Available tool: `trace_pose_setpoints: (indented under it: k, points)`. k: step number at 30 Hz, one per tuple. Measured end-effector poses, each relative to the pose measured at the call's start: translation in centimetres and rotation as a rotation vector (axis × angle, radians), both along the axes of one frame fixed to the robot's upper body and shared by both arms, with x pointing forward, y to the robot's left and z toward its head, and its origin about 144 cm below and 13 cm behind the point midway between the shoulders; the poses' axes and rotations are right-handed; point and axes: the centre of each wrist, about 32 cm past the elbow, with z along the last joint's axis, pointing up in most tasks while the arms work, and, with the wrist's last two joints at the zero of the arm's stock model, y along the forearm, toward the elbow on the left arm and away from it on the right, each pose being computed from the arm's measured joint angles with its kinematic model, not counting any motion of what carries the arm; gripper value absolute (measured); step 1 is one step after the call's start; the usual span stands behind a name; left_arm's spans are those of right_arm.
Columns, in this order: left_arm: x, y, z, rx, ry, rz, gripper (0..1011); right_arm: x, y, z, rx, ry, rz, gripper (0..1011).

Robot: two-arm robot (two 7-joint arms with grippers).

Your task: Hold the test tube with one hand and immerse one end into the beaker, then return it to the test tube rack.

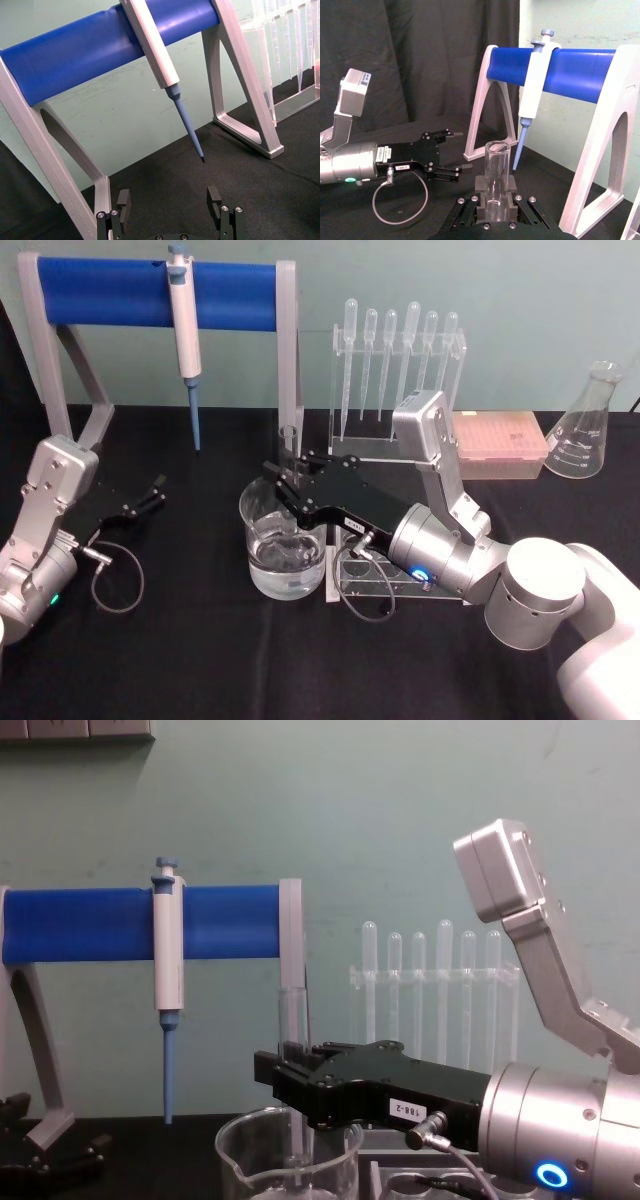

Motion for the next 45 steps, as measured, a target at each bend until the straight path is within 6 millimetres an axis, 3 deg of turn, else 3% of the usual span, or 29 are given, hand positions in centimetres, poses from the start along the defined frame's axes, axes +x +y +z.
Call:
trace_pose_setpoints:
  k: [45]
  points:
    - [0.00,0.00,0.00,0.000,0.000,0.000,1000,0.00,0.00,0.00,0.000,0.000,0.000,227]
